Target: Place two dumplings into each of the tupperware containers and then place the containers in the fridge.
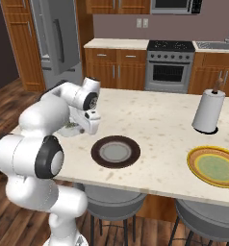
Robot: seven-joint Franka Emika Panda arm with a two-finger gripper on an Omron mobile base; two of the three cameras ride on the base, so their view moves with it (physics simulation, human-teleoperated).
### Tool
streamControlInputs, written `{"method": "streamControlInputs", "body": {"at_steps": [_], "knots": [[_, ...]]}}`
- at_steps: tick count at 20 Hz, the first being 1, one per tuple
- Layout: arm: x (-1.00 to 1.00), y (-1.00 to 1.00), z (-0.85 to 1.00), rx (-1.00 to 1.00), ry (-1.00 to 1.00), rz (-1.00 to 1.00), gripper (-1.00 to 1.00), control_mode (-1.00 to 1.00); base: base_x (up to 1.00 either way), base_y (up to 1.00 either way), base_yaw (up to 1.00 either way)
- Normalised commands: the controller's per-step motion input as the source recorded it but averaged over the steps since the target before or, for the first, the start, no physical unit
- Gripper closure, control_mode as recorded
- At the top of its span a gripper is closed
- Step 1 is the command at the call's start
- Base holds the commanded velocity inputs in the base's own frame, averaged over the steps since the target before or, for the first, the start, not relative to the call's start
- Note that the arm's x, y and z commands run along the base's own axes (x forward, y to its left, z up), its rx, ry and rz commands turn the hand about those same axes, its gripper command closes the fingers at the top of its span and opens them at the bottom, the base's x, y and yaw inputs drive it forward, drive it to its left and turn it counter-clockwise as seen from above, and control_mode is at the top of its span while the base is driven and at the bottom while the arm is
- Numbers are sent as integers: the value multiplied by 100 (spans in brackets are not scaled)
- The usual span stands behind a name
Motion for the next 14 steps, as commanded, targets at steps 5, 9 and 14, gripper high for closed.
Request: {"method": "streamControlInputs", "body": {"at_steps": [5,9,14], "knots": [[-53,17,5,-10,-10,-42,100,-100,0,0,0],[-33,13,25,-9,-5,-44,100,-100,0,0,0],[-47,1,43,-1,0,-37,100,-100,0,0,0]]}}
